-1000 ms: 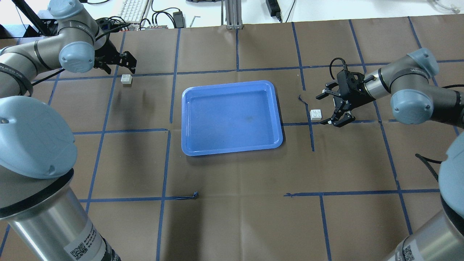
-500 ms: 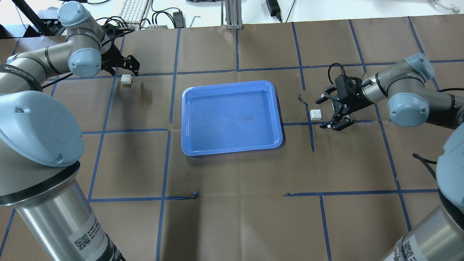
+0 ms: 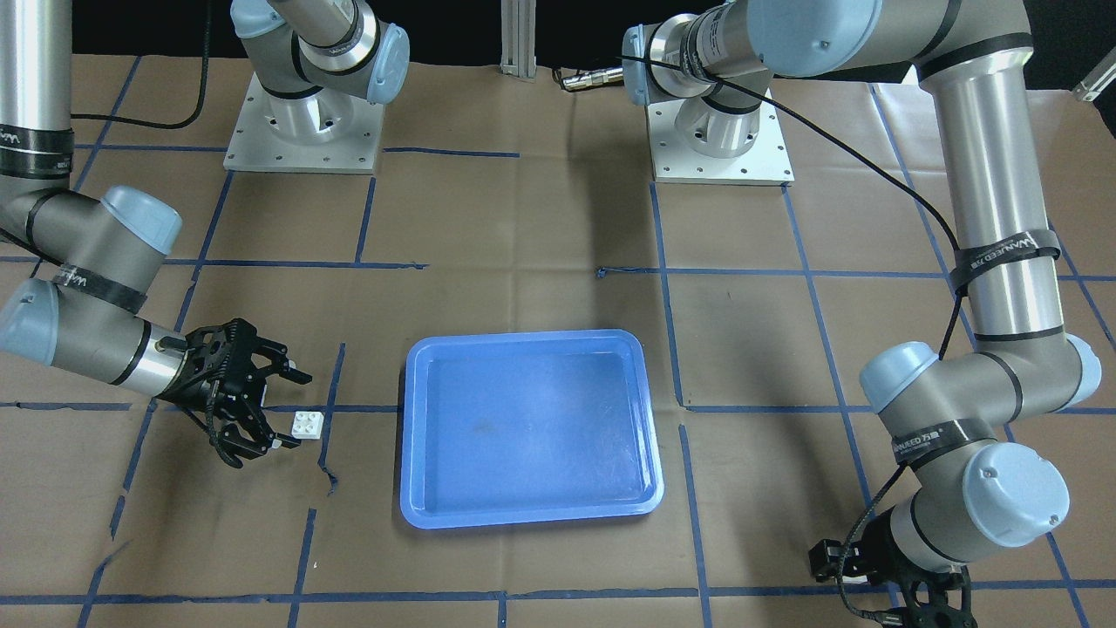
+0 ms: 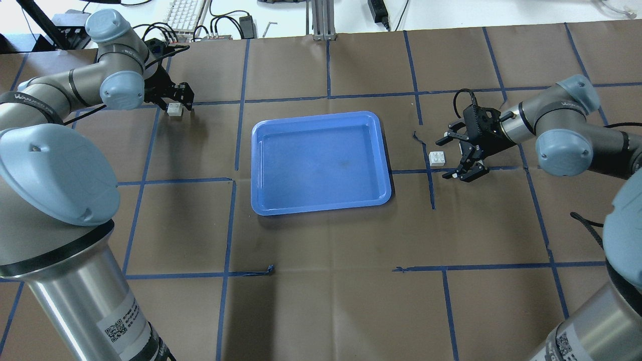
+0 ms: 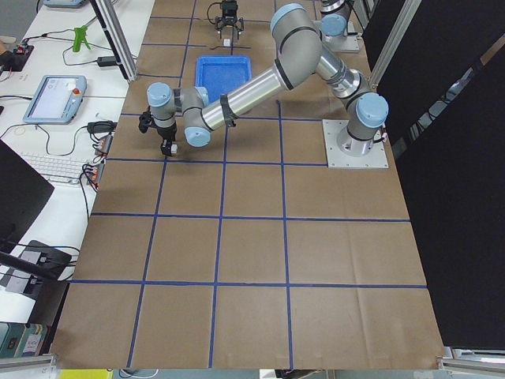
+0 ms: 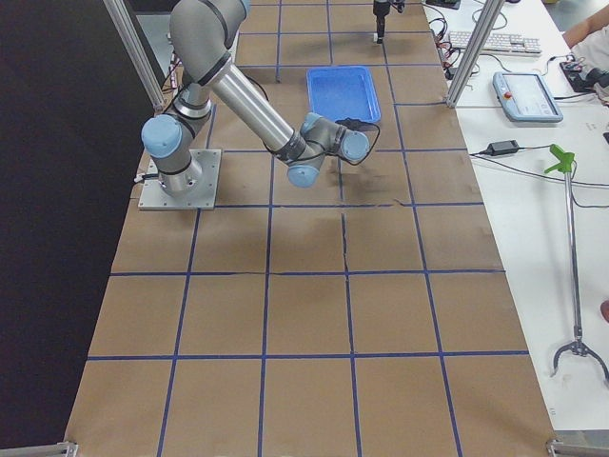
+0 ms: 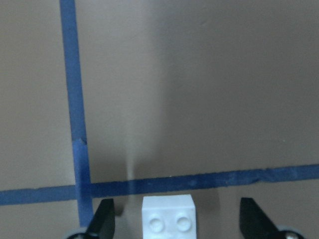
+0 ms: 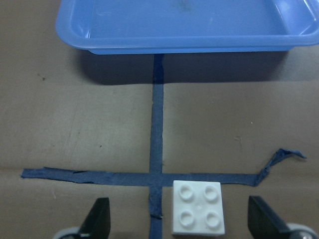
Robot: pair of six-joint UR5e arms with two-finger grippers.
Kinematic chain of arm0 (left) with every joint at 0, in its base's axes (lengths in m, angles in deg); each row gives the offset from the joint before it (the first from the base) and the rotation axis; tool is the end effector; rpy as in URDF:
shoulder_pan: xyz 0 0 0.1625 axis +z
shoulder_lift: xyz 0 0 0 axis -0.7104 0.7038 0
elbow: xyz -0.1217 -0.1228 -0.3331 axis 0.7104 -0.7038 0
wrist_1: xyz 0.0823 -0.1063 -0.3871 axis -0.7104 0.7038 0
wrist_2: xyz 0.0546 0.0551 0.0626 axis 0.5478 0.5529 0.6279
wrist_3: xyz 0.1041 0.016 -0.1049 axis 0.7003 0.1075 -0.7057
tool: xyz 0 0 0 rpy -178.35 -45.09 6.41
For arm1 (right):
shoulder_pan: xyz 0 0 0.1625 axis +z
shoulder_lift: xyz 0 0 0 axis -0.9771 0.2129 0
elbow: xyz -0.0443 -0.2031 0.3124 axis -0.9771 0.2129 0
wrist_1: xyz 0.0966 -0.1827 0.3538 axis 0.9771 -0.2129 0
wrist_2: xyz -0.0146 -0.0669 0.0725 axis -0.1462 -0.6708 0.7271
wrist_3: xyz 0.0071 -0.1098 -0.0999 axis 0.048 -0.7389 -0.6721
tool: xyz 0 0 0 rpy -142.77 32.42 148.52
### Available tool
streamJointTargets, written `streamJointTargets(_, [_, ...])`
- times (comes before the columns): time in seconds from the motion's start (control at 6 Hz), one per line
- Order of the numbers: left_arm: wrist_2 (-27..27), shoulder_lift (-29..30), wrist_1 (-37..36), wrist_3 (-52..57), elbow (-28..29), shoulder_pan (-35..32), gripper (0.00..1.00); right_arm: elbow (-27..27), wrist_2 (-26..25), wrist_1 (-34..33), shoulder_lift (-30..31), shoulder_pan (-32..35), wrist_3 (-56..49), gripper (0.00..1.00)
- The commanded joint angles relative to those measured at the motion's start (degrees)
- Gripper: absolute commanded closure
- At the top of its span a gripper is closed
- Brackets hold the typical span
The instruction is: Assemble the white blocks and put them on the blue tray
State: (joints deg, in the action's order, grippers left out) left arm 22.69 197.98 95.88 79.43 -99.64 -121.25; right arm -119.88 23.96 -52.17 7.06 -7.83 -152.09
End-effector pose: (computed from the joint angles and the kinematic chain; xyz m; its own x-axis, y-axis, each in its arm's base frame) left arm 0.0383 -0.7277 0.0924 -0.9965 0.0834 0.0071 0.0822 0.9914 -0.1017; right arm 0.0345 -0.5454 0.0741 0.0213 -0.9991 0.0375 -0.7874 -0.0399 -0.6151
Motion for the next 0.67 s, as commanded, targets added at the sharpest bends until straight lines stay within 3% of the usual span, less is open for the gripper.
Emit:
streamJointTargets(0.0, [0.32, -0.24, 0.28, 1.27, 0.45, -0.04, 0.88, 0.0, -0.06, 0.0, -0.05, 0.0, 0.08, 0.07])
streamJointTargets(0.33, [0.41, -4.26, 4.48, 5.03, -0.07, -0.56, 0.94, 0.09, 0.03, -0.08, -0.23, 0.0, 0.08, 0.23])
streamJointTargets(0.5, [0.41, -6.72, 5.55, 10.45, -1.73, -3.7, 0.94, 0.17, 0.11, -0.08, -0.92, 0.0, 0.0, 0.24])
